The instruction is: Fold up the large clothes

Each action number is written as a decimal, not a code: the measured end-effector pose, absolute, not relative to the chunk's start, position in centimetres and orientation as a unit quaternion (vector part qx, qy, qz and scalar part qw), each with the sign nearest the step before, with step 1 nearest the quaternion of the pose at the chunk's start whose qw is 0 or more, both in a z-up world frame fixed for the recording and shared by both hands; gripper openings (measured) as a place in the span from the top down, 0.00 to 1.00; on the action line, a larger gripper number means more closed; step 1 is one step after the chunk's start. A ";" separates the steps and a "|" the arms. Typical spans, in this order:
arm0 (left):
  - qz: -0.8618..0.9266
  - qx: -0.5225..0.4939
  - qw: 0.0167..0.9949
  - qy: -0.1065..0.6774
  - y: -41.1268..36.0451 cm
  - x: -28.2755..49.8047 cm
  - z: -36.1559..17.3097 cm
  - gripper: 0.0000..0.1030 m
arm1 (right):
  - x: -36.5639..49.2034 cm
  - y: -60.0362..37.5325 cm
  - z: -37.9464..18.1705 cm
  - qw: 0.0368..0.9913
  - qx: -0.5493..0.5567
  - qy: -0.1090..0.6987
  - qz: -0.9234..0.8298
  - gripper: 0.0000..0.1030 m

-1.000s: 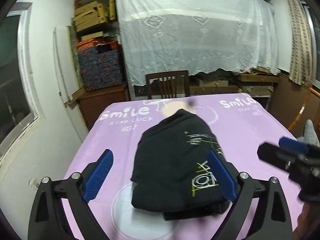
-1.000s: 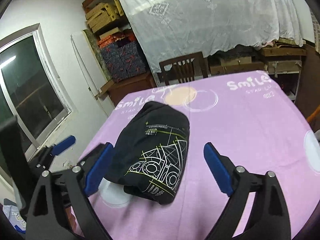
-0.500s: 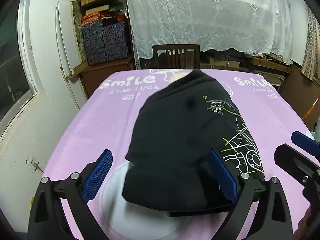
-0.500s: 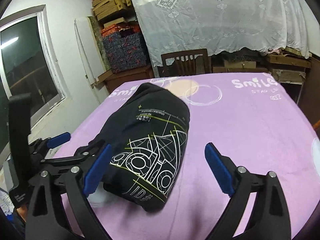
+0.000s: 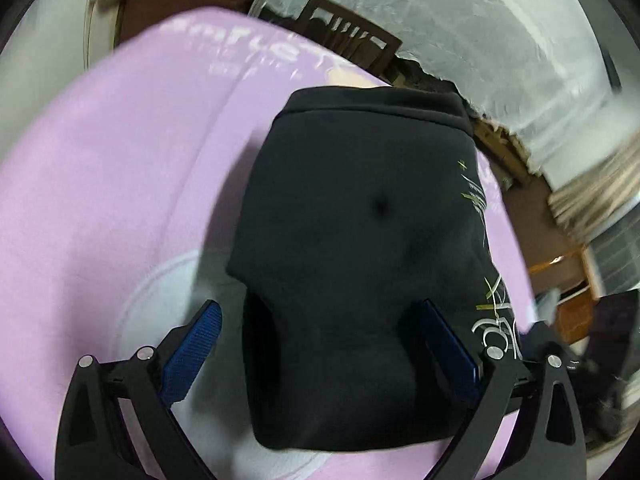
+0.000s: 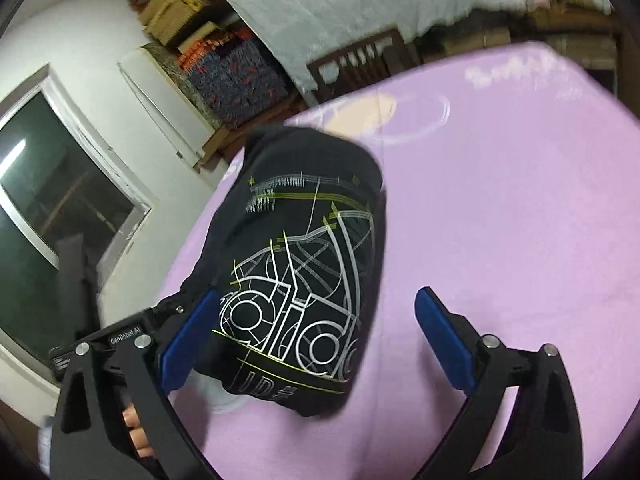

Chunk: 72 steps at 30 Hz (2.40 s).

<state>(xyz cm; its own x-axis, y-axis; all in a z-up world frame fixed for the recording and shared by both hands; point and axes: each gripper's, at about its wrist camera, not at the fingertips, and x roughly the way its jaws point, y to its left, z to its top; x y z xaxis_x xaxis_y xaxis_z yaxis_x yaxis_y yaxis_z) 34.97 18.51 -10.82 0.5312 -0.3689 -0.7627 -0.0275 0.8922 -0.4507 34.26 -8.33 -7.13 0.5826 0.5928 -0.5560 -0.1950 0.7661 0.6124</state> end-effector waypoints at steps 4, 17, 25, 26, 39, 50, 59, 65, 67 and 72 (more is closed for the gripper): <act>-0.136 -0.249 0.829 0.482 19.2 35.9 -12.0 0.03 | 37.6 -7.7 -8.5 0.817 0.267 0.444 0.252 0.05; -0.172 -0.241 0.834 0.466 16.4 34.9 -10.9 0.25 | 43.7 -4.6 -12.4 0.723 0.354 0.487 0.337 0.14; -0.207 -0.208 0.847 0.443 11.1 27.5 -6.5 0.25 | 38.2 -10.0 -9.2 0.700 0.402 0.454 0.377 0.29; -0.211 -0.204 0.847 0.443 10.4 26.4 -6.3 0.25 | 37.3 -10.5 -8.8 0.702 0.399 0.452 0.379 0.29; -0.198 -0.146 0.842 0.481 2.1 17.8 -12.2 0.22 | 23.9 -20.0 -13.3 0.716 0.366 0.492 0.335 0.28; -0.100 -0.026 0.914 0.393 1.5 11.2 -6.8 0.13 | 19.2 -20.6 -9.5 0.802 0.309 0.459 0.223 0.16; -0.085 -0.011 0.939 0.333 1.9 3.8 -3.2 0.04 | 6.9 -17.6 -0.8 0.924 0.147 0.317 0.151 0.07; -0.079 0.013 0.950 0.301 0.8 0.5 -1.9 0.04 | 0.9 -16.3 0.1 0.956 0.089 0.264 0.092 0.05; -0.072 0.021 0.953 0.294 0.6 0.0 -1.8 0.04 | 0.0 -16.4 -0.2 0.957 0.086 0.264 0.086 0.05; -0.061 0.035 0.954 0.291 0.1 0.0 -2.0 0.04 | 0.6 -17.0 -0.8 0.953 0.096 0.272 0.089 0.05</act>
